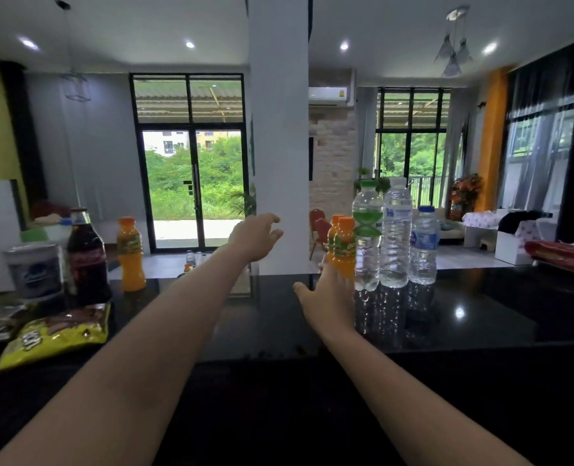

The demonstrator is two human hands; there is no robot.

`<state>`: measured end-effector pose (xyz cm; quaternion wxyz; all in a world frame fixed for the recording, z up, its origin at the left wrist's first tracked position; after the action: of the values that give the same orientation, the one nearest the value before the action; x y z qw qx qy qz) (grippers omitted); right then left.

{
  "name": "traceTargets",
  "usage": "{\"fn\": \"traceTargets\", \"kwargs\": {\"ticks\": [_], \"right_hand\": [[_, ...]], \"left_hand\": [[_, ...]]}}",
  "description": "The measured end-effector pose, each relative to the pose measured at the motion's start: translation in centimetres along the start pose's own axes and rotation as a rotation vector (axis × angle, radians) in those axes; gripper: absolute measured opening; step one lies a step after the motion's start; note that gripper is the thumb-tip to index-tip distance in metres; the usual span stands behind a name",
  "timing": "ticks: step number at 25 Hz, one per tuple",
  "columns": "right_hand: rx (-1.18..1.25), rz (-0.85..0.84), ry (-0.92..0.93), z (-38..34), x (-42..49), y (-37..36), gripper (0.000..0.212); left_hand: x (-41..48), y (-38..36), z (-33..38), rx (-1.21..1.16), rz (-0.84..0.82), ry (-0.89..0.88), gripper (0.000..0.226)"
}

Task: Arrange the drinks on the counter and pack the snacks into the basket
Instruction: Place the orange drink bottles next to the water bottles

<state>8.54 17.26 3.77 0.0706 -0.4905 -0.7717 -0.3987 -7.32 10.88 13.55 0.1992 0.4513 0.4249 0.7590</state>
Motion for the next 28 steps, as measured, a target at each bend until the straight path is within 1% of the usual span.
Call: {"fn": "traceTargets", "kwargs": {"ticks": [3, 5, 7, 9, 12, 14, 18, 20, 22, 24, 26, 28], "right_hand": [[0.122, -0.095, 0.079, -4.8, 0.1, -4.1, 0.057], [0.168, -0.202, 0.101, -7.7, -0.2, -8.1, 0.055], [0.234, -0.312, 0.107, -10.2, -0.8, -12.5, 0.057], [0.3, -0.411, 0.089, -12.2, -1.1, -16.2, 0.058], [0.38, -0.519, 0.08, -15.5, -0.6, -21.3, 0.065], [0.398, -0.553, 0.098, -17.5, 0.0, -24.1, 0.066], [0.435, -0.61, 0.121, -20.1, 0.7, -28.5, 0.072], [0.46, -0.639, 0.124, -20.7, 1.5, -30.3, 0.072], [0.475, -0.646, 0.104, -20.6, 2.5, -31.4, 0.076], [0.47, -0.643, 0.104, -20.4, 3.3, -32.2, 0.076], [0.452, -0.642, 0.134, -20.7, 3.5, -32.5, 0.069], [0.489, -0.638, 0.125, -20.9, 3.5, -32.5, 0.062]], "left_hand": [[-2.3, 3.6, -6.0, 0.085, 0.065, 0.126, 0.047], [-4.2, 5.5, -10.8, 0.181, 0.074, 0.24, 0.052], [-5.8, 7.3, -15.0, 0.208, 0.078, 0.325, 0.056], [-6.3, 8.8, -17.4, 0.217, 0.068, 0.338, 0.057], [-5.6, 11.1, -19.6, 0.276, 0.056, 0.282, 0.055], [-4.5, 11.9, -20.8, 0.288, 0.065, 0.277, 0.054], [-2.7, 11.3, -23.7, 0.127, 0.074, 0.442, 0.053], [-2.1, 10.6, -25.2, 0.12, 0.051, 0.521, 0.046], [-1.7, 10.1, -26.0, 0.15, 0.044, 0.561, 0.037], [-1.3, 10.2, -26.0, 0.179, 0.076, 0.549, 0.032], [-1.0, 10.2, -25.5, 0.171, 0.09, 0.494, 0.036], [-1.1, 10.3, -24.8, 0.143, 0.069, 0.435, 0.037]]}}
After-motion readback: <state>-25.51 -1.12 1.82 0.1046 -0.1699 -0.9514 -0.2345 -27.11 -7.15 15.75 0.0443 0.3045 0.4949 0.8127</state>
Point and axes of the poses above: each hand's wrist, its own x-axis towards the middle knuckle, its own y-axis out of the back of the hand, z = x × y, the point moved 7 cm from there along x, towards the middle knuckle, and after that the axes turned 4 degrees about -z, right-handed, at the moved point
